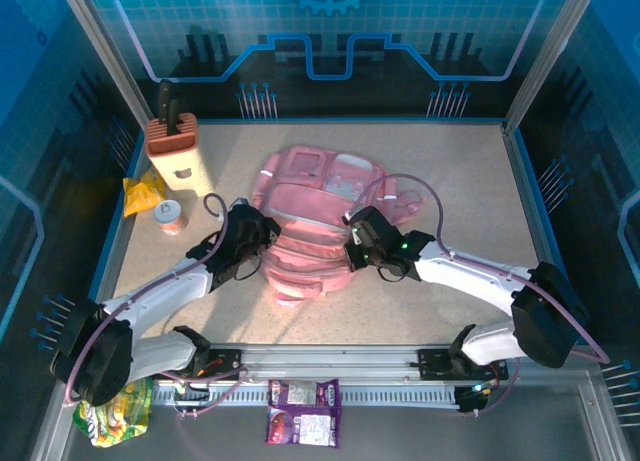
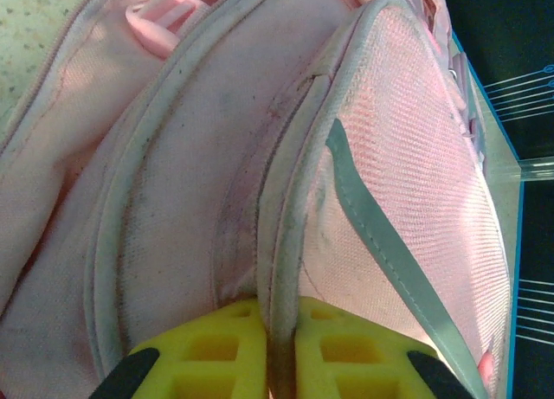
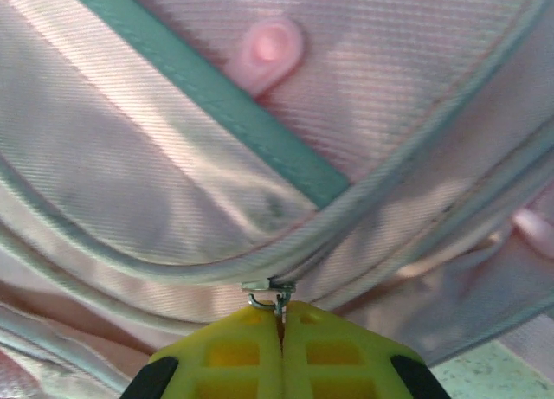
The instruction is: Pack the student bag
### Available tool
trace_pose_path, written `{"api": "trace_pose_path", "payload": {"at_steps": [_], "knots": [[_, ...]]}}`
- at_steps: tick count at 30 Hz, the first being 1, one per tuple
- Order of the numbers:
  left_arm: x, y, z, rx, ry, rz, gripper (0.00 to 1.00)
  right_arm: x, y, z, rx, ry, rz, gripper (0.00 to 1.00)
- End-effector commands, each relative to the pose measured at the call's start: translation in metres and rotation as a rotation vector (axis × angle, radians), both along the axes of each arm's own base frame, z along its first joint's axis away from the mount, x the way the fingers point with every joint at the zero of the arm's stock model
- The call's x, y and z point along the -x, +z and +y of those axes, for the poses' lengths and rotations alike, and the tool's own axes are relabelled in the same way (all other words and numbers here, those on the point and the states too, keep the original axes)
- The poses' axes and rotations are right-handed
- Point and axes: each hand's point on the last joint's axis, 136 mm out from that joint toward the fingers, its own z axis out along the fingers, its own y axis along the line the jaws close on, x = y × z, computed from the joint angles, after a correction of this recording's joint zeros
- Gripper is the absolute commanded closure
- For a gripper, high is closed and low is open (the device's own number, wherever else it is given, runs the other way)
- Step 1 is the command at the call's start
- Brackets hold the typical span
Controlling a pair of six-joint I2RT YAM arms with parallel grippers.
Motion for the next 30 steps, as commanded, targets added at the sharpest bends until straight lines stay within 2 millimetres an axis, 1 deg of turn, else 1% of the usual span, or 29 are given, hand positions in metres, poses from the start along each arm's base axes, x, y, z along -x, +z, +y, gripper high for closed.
{"api": "trace_pose_path", "payload": {"at_steps": [1, 5, 6, 8, 11, 13, 15, 17, 18, 20, 22, 24, 25, 26, 27, 30], "knots": [[-0.003, -0.012, 0.021, -0.119, -0.004, 0.04, 0.91, -0.016, 0.001, -0.031, 0.092, -0.063, -0.03, 0.92], [-0.003, -0.012, 0.015, -0.11, -0.041, 0.044, 0.91, -0.039, -0.001, -0.04, 0.159, -0.079, -0.08, 0.92], [-0.003, -0.012, 0.013, -0.104, -0.055, 0.046, 0.92, -0.046, 0.004, -0.039, 0.161, -0.087, -0.09, 0.91], [-0.002, -0.012, 0.012, -0.106, -0.065, 0.053, 0.92, -0.053, 0.007, -0.039, 0.165, -0.096, -0.103, 0.85], [-0.001, -0.012, 0.015, -0.121, -0.06, 0.054, 0.91, -0.059, 0.013, -0.035, 0.149, -0.092, -0.117, 0.81], [-0.001, -0.01, 0.014, -0.124, -0.066, 0.051, 0.87, -0.057, 0.016, -0.032, 0.134, -0.076, -0.115, 0.77], [0.002, -0.006, 0.012, -0.121, -0.088, 0.047, 0.76, -0.052, 0.021, -0.03, 0.113, -0.053, -0.11, 0.69], [0.005, 0.0, 0.01, -0.123, -0.121, 0.03, 0.65, -0.046, 0.03, -0.029, 0.086, -0.027, -0.124, 0.64], [0.007, 0.002, 0.01, -0.13, -0.133, 0.02, 0.58, -0.043, 0.036, -0.031, 0.076, -0.021, -0.138, 0.61], [0.014, 0.007, 0.015, -0.163, -0.152, 0.015, 0.41, -0.036, 0.051, -0.038, 0.056, -0.021, -0.191, 0.49], [0.022, 0.011, 0.027, -0.206, -0.141, 0.02, 0.3, -0.03, 0.056, -0.052, 0.054, -0.034, -0.236, 0.38], [0.029, 0.016, 0.042, -0.268, -0.12, 0.008, 0.19, -0.03, 0.063, -0.069, 0.056, -0.071, -0.289, 0.26], [0.032, 0.019, 0.053, -0.306, -0.098, -0.002, 0.13, -0.031, 0.065, -0.082, 0.063, -0.109, -0.309, 0.18], [0.035, 0.02, 0.065, -0.348, -0.068, -0.004, 0.05, -0.033, 0.065, -0.097, 0.071, -0.159, -0.322, 0.07], [0.037, 0.021, 0.076, -0.383, -0.043, -0.004, 0.01, -0.035, 0.064, -0.111, 0.081, -0.212, -0.332, 0.0], [0.04, 0.025, 0.117, -0.546, 0.06, -0.005, 0.01, -0.043, 0.063, -0.161, 0.107, -0.405, -0.366, 0.0]]}}
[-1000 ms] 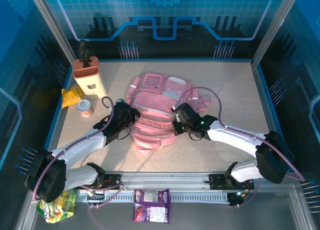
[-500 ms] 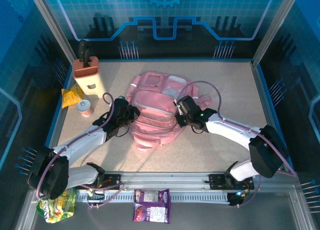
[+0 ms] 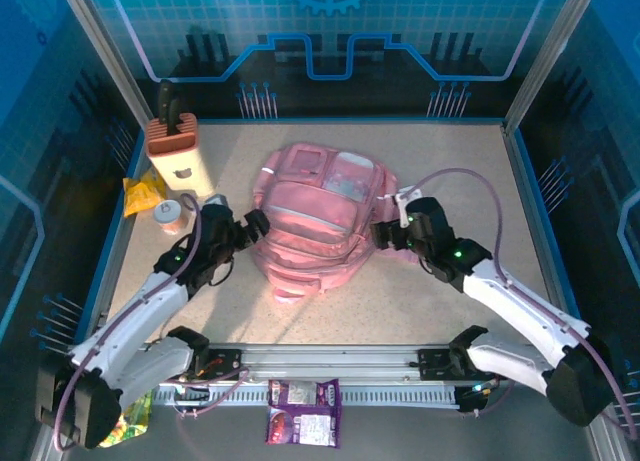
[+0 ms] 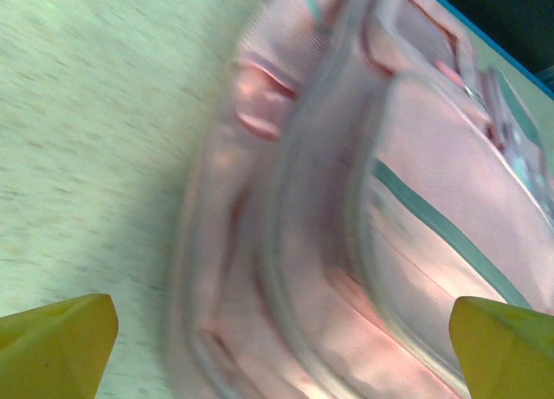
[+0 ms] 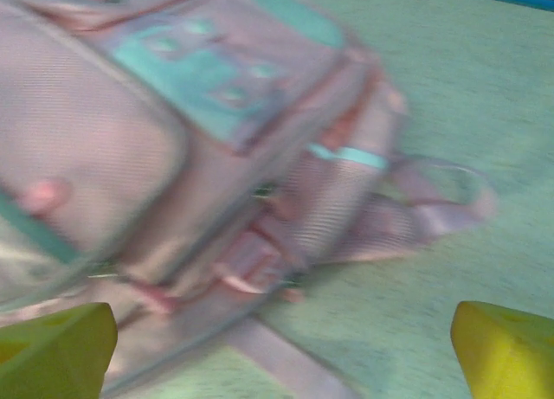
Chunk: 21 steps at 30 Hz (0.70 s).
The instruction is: Pack the student bag
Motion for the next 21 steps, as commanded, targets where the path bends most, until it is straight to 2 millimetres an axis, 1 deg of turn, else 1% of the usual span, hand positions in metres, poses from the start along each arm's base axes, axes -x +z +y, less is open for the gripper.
{"api": "trace_pose_path", "payload": {"at_steps": [1, 2, 4, 6, 8, 9, 10, 13, 15, 18, 19, 20, 21], "knots": [[0.01, -0.009, 0.058, -0.283, 0.123, 0.03, 0.01, -0.01, -0.003, -0.057, 0.035, -0.23, -0.069, 0.0], [0.005, -0.006, 0.067, -0.354, 0.13, 0.001, 0.01, -0.013, -0.005, -0.072, 0.048, -0.284, -0.103, 0.0], [-0.006, -0.005, 0.085, -0.49, 0.162, -0.067, 0.01, -0.018, -0.014, -0.09, 0.044, -0.333, -0.158, 0.0], [-0.02, -0.008, 0.091, -0.573, 0.126, -0.129, 0.01, -0.027, -0.018, -0.102, 0.017, -0.353, -0.203, 0.0], [-0.031, -0.012, 0.096, -0.623, 0.101, -0.167, 0.01, -0.04, -0.016, -0.107, 0.023, -0.331, -0.245, 0.0], [-0.037, -0.014, 0.095, -0.636, 0.079, -0.192, 0.01, -0.047, -0.015, -0.106, 0.029, -0.316, -0.278, 0.0], [-0.043, -0.018, 0.092, -0.636, 0.05, -0.228, 0.01, -0.054, -0.018, -0.107, 0.048, -0.302, -0.297, 0.0], [-0.063, -0.02, 0.069, -0.583, -0.08, -0.362, 0.01, -0.074, -0.028, -0.108, 0.066, -0.271, -0.337, 0.01], [-0.074, -0.024, 0.063, -0.577, -0.107, -0.405, 0.01, -0.085, -0.031, -0.098, 0.083, -0.194, -0.367, 0.0], [-0.086, -0.031, 0.062, -0.582, -0.112, -0.429, 0.01, -0.09, -0.053, -0.081, 0.071, -0.091, -0.311, 0.0], [-0.089, -0.033, 0.053, -0.569, -0.163, -0.463, 0.01, -0.09, -0.062, -0.078, 0.062, -0.068, -0.318, 0.0], [-0.09, -0.041, 0.046, -0.561, -0.211, -0.454, 0.01, -0.088, -0.063, -0.076, 0.033, -0.039, -0.359, 0.0], [-0.093, -0.042, 0.044, -0.562, -0.226, -0.462, 0.01, -0.086, -0.066, -0.078, 0.005, -0.028, -0.382, 0.0]]}}
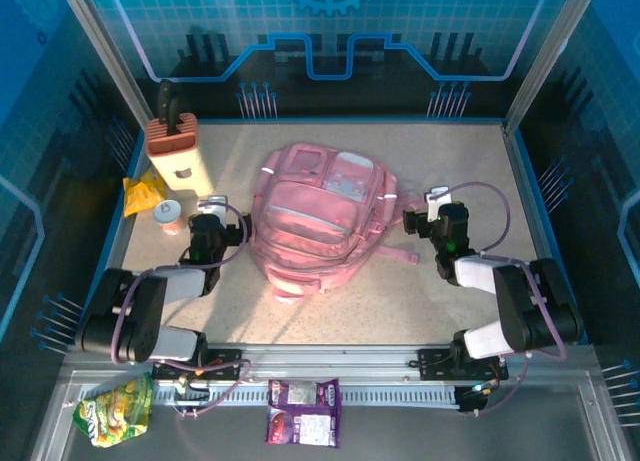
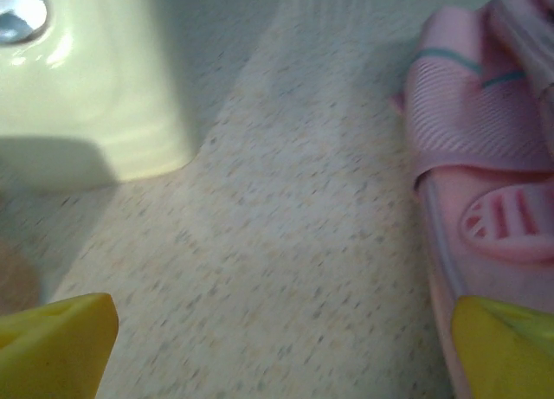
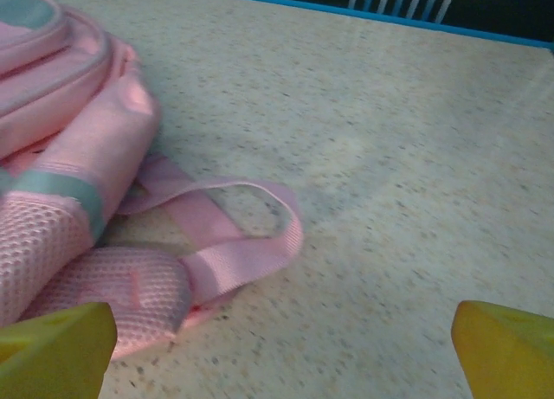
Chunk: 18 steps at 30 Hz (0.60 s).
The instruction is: Pack the student bag
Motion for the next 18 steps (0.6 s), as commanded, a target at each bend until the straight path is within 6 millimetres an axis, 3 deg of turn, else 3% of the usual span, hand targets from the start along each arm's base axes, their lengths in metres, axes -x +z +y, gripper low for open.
{"api": "trace_pose_path", "payload": {"at_steps": [1, 5, 9, 18], "knots": [[-0.017, 0.028, -0.012, 0.003, -0.095, -0.157, 0.01, -0.004, 0.017, 0.007, -0.052, 0.11, -0.171, 0.0], [-0.028, 0.009, 0.001, 0.056, -0.057, -0.086, 0.01, -0.016, 0.011, -0.006, -0.072, 0.046, -0.079, 0.01], [-0.03, 0.013, 0.014, 0.089, -0.007, -0.091, 0.01, -0.014, 0.011, -0.003, -0.029, 0.034, -0.094, 0.0], [-0.031, 0.012, 0.011, 0.087, -0.025, -0.09, 0.01, -0.015, 0.01, -0.001, -0.047, 0.054, -0.08, 0.0]]}}
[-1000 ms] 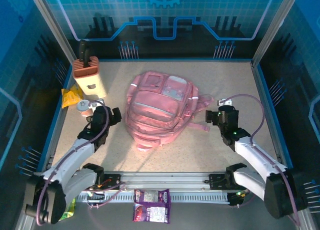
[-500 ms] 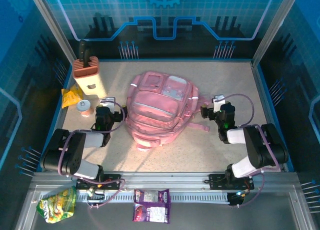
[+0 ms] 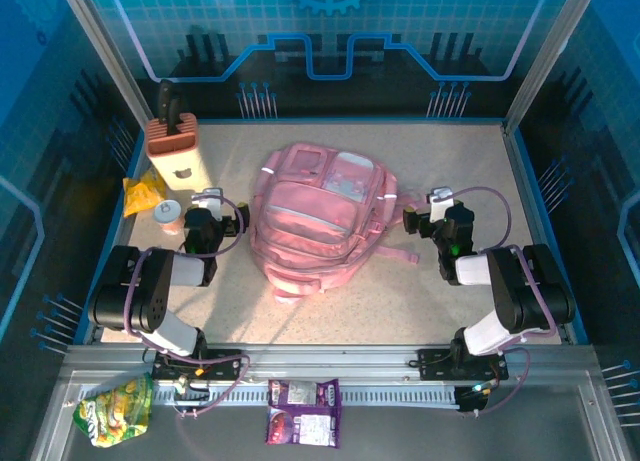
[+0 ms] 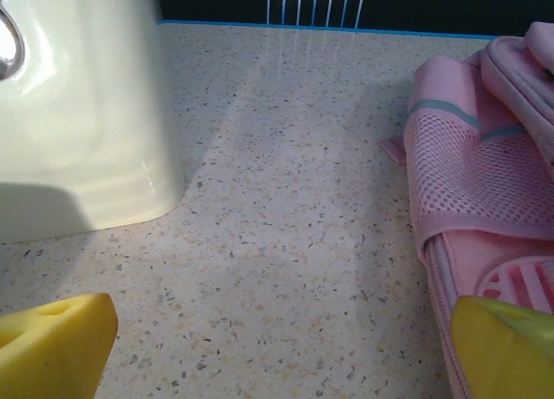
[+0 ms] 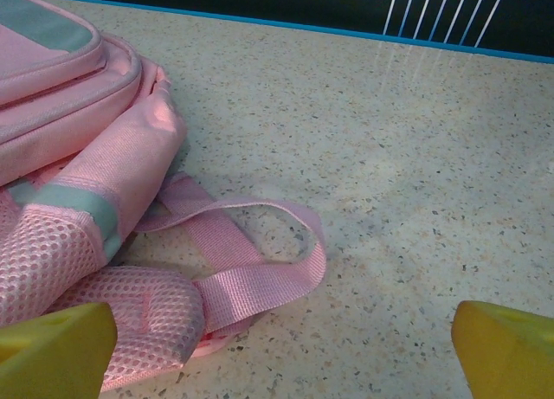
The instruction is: Pack the student bag
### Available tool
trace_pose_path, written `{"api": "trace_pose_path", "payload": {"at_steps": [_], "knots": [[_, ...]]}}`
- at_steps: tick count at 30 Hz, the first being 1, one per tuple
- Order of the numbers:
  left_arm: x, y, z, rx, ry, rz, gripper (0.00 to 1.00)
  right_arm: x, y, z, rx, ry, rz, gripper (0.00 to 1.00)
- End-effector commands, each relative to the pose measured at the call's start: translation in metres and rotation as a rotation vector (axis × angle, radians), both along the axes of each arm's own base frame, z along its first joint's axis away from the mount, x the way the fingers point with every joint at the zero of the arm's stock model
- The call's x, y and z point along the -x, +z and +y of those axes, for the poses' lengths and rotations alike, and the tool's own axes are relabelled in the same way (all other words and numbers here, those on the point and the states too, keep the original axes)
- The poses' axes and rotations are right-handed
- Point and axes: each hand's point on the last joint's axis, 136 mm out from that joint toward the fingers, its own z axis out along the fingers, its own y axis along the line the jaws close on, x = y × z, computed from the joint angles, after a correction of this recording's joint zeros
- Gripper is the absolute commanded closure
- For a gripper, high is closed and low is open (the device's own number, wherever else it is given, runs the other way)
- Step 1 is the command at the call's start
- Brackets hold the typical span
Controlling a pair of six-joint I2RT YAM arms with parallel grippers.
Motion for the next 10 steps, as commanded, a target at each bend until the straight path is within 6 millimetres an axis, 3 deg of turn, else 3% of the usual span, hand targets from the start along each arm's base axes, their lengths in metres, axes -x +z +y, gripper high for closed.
{"api": "trace_pose_path", "payload": {"at_steps": [1, 10], "knots": [[-0.0071, 0.0096, -0.0023, 0.016, -0.019, -0.033, 0.01, -0.0079, 0.0139, 0.002, -0.01, 0.015, -0.046, 0.0], [-0.0078, 0.0094, -0.0115, 0.017, -0.074, -0.027, 0.01, -0.0084, 0.0137, 0.0012, -0.028, 0.027, -0.041, 0.0]]}}
